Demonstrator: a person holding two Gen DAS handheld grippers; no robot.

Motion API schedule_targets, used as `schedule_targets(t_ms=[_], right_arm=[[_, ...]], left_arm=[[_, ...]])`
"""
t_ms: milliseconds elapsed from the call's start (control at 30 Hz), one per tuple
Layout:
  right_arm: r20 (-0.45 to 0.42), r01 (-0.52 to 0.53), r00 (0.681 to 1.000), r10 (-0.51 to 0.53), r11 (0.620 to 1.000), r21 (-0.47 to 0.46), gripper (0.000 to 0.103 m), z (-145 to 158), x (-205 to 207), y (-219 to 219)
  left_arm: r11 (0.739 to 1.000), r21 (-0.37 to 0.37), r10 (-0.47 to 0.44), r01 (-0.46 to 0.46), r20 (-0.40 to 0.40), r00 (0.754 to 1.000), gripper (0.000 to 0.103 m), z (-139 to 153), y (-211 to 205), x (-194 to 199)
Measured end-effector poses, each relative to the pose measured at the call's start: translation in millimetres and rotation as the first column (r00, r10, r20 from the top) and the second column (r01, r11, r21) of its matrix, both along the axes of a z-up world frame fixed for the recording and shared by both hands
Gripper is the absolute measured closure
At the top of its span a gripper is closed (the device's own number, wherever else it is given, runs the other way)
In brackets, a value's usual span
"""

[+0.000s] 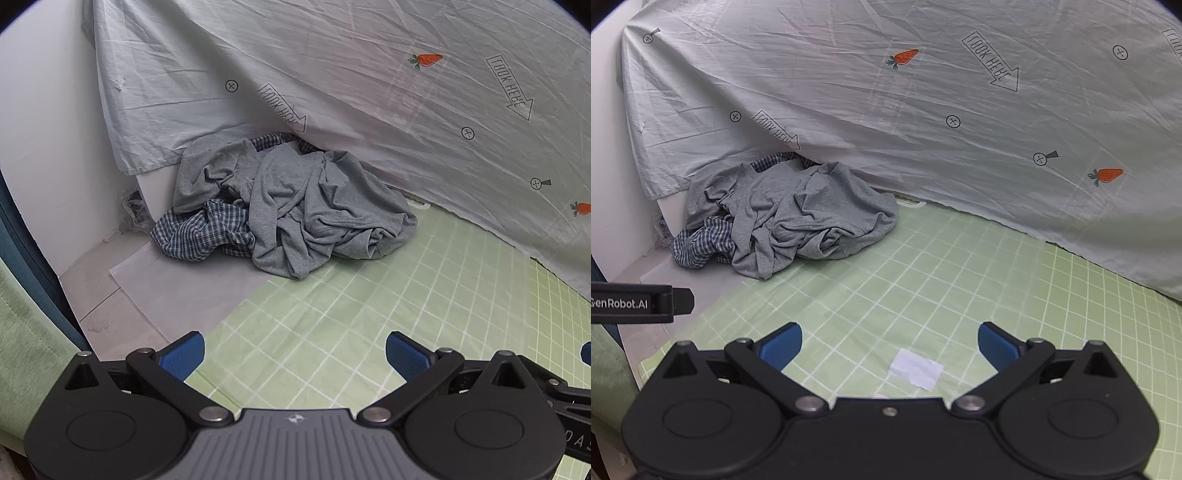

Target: Fold clothes

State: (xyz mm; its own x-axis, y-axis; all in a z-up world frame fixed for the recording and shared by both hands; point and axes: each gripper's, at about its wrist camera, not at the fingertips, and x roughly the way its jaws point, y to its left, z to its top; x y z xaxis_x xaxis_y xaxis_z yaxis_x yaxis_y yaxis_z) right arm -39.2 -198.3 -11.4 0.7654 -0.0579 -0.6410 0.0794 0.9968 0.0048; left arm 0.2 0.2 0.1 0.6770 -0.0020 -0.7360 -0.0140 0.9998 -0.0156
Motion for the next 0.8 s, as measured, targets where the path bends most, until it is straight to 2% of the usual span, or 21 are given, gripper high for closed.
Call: schedule_targets(t_ms=[800], right_arm=[[-0.008, -0.008, 1.0, 0.008, 1.0, 0.003, 0.0, -0.6, 0.8, -1.8]], left_arm=[[1.0, 0.007, 0.009, -0.009, -0.002, 1.0, 0.0, -4.6, -0.3, -1.2]])
